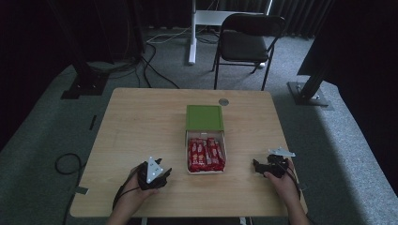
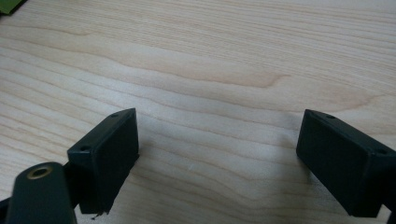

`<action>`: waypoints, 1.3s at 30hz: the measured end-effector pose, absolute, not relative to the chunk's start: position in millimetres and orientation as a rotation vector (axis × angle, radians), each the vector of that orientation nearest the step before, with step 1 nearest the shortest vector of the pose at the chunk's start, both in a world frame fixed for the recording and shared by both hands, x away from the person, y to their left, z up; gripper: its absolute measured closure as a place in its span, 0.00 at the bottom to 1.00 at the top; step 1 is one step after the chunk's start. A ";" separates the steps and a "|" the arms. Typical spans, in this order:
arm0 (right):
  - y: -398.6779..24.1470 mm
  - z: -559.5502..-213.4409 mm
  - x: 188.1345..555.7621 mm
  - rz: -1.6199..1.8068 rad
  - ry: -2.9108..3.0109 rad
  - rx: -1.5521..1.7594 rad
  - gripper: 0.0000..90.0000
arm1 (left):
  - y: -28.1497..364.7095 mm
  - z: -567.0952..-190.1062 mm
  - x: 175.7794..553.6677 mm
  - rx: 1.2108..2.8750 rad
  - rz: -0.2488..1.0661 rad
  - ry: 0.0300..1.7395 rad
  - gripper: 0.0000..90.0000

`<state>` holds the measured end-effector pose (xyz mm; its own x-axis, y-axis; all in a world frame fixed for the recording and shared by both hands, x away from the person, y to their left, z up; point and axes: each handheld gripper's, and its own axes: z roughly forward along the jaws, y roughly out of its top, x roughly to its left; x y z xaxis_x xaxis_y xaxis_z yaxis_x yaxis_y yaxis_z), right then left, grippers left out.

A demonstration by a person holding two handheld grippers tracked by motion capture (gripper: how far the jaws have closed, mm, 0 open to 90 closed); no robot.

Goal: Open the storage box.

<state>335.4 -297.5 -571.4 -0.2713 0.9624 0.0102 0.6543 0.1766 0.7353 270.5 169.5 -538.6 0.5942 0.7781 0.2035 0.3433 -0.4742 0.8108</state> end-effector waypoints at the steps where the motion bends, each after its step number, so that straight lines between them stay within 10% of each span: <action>1: -297.5 -571.4 335.4 0.885 1.997 1.519 0.14 | 173.2 -538.2 271.7 2.052 0.726 0.915 0.46; 15: -297.6 -571.4 335.4 0.883 1.997 1.517 0.14 | 203.3 -548.1 284.9 1.974 0.692 1.123 0.11; 39: -297.6 -571.4 335.5 0.882 1.998 1.517 0.14 | 227.9 -561.9 301.3 1.957 0.759 1.349 0.03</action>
<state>335.5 -297.6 -571.4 -0.2722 0.9622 0.0077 0.6543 0.1792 0.7347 301.3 227.9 -561.9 0.3078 0.9458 0.1033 0.5791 -0.2724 0.7684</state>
